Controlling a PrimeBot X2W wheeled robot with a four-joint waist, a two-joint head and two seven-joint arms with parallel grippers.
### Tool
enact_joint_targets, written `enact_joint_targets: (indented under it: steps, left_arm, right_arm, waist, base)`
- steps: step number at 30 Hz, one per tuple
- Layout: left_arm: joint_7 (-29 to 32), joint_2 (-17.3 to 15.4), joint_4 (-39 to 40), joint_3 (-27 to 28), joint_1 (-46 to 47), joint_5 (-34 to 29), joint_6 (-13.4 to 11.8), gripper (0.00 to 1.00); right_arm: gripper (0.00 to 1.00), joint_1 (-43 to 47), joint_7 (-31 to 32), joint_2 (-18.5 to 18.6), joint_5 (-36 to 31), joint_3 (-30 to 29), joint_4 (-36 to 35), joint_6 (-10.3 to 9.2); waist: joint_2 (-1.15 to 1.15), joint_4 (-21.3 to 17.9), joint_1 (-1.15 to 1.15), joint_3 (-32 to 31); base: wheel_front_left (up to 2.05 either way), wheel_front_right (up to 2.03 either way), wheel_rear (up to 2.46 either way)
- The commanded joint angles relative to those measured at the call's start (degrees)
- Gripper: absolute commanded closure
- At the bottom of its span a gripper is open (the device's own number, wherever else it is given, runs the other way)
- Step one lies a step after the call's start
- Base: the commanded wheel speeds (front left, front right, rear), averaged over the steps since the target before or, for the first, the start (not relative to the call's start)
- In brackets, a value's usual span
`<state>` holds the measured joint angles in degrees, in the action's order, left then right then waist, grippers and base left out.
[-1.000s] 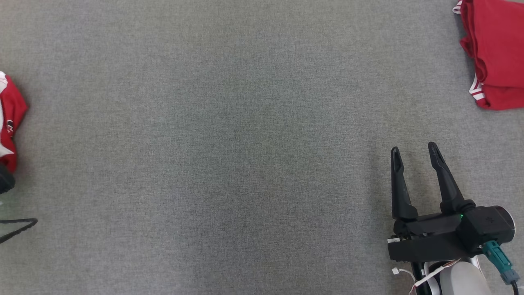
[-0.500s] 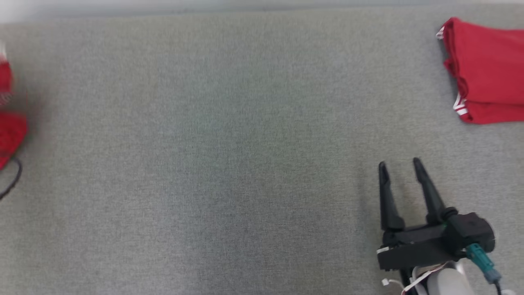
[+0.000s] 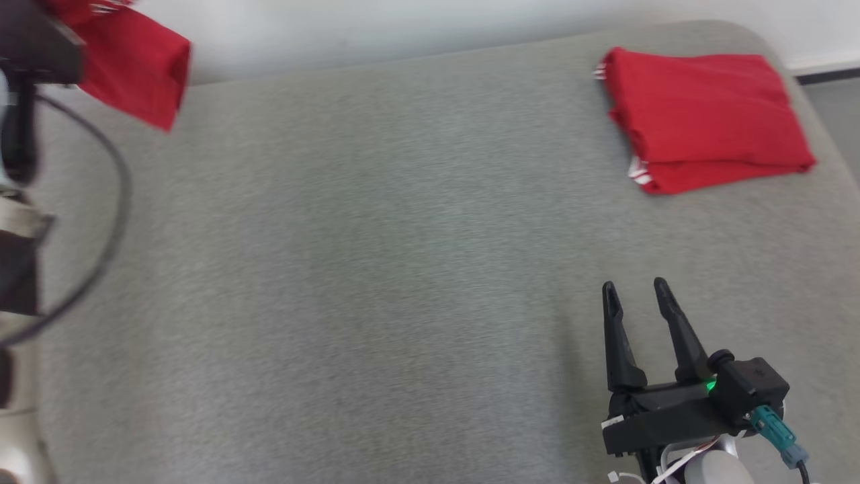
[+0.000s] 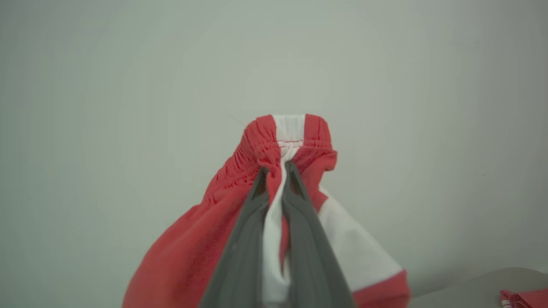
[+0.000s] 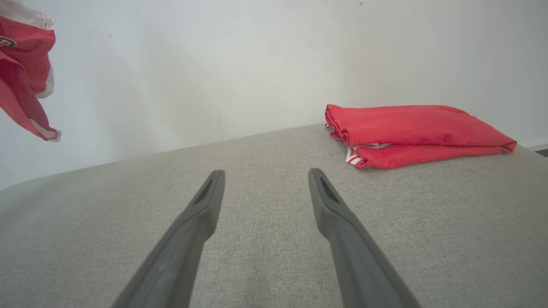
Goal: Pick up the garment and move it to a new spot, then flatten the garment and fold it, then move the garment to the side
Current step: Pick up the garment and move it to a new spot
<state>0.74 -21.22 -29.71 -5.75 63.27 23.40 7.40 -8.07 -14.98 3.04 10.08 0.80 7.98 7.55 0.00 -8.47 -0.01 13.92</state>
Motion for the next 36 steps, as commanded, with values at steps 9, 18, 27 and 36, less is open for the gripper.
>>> enact_joint_targets:
  steps: [9,18,27,36]
  left_arm:
    - [3.7,9.4,12.5,-4.7,-8.4,2.2,-2.9,1.0]
    - [3.9,14.1,14.1,-5.5,-21.4,6.1,-5.4,1.0]
    - [0.6,12.9,5.4,-8.0,-29.9,3.8,-5.0,1.0]
    - [-8.0,12.9,-2.0,-11.9,-30.6,-0.4,-3.6,0.0]
  right_arm:
    - [0.0,1.6,-0.3,-0.3,2.4,0.6,0.0,-0.15]
    - [0.0,1.2,-0.3,-0.3,2.7,1.0,-0.1,-0.15]
    - [0.0,0.2,-0.3,-0.3,2.6,1.6,1.1,-0.15]
    - [0.0,0.9,-0.3,-0.3,3.2,1.3,1.4,-0.15]
  waist:
    - [0.0,-9.2,0.01,-2.7]
    - [0.0,-10.0,0.01,-2.2]
    - [0.0,-9.6,0.01,-1.8]
    - [0.0,-7.6,0.01,-4.3]
  base:
    - [0.0,0.0,0.0]
    - [0.0,0.0,0.0]
    - [0.0,0.0,0.0]
    - [0.0,0.0,0.0]
